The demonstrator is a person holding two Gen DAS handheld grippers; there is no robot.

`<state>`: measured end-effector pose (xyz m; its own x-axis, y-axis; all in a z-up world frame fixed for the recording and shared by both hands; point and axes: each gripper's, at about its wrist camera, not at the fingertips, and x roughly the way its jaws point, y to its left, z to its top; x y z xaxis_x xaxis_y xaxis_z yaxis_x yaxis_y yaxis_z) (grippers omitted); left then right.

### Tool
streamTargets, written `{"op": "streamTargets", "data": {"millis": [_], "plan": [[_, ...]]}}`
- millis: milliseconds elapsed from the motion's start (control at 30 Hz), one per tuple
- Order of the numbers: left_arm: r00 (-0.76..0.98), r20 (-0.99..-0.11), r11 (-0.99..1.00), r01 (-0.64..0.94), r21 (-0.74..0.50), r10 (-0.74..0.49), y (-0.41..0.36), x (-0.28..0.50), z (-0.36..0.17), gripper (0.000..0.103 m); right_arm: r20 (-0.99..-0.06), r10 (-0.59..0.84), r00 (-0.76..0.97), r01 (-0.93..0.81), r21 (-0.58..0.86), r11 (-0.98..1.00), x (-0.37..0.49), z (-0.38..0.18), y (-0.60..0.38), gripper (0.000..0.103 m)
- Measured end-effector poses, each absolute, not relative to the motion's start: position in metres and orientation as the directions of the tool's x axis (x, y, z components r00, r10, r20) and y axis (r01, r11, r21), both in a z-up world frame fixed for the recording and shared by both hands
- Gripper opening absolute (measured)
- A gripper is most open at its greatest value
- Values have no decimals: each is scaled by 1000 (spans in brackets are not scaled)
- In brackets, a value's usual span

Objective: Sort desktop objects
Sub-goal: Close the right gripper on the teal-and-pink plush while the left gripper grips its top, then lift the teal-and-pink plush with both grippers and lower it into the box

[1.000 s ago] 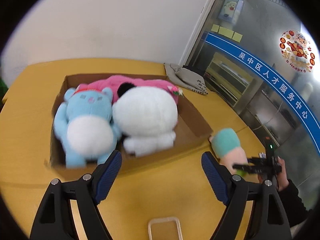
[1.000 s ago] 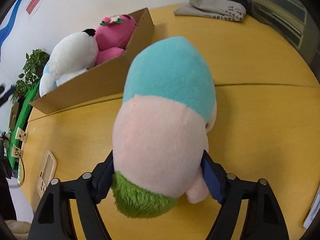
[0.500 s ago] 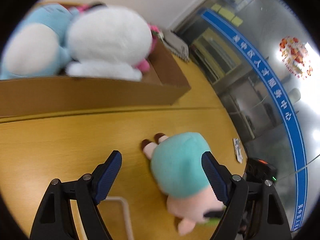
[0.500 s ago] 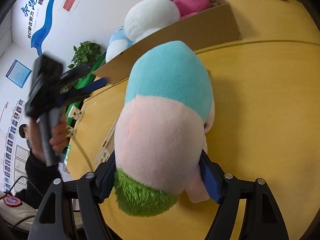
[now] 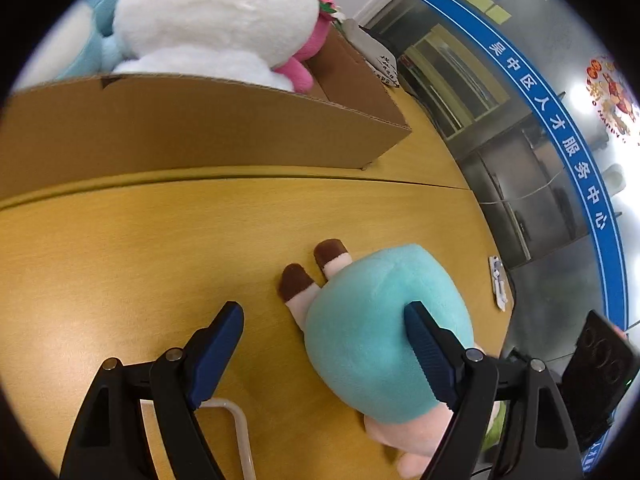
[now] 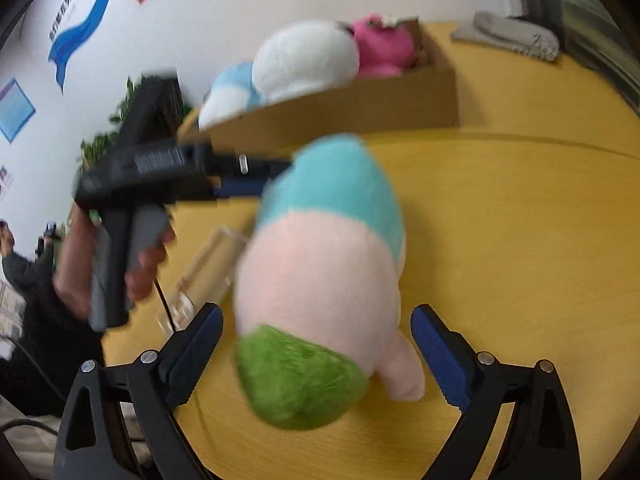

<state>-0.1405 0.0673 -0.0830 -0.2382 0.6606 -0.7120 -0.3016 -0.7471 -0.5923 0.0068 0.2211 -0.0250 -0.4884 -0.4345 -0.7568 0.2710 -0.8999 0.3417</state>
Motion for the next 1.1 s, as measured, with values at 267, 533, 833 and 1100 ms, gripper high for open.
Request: {"op": "streamTargets", "data": {"millis": [267, 533, 833, 1100], "plan": [[-300, -663, -726, -346, -594, 686, 71, -132, -51, 83, -862, -282, -422, 211, 209, -955, 7, -80, 194, 83], [-241, -696, -731, -339, -592, 676, 102, -136, -70, 84, -859, -238, -454, 218, 152, -964, 16, -87, 195, 80], [-243, -631, -673, -346, -653, 737, 97, -137, -59, 81, -858, -228, -460, 258, 116, -959, 8, -89, 189, 79], [-227, -713, -718, -459, -523, 664, 139, -139, -56, 83, -857, -238, -458, 299, 103, -949, 5, -88, 183, 78]]}}
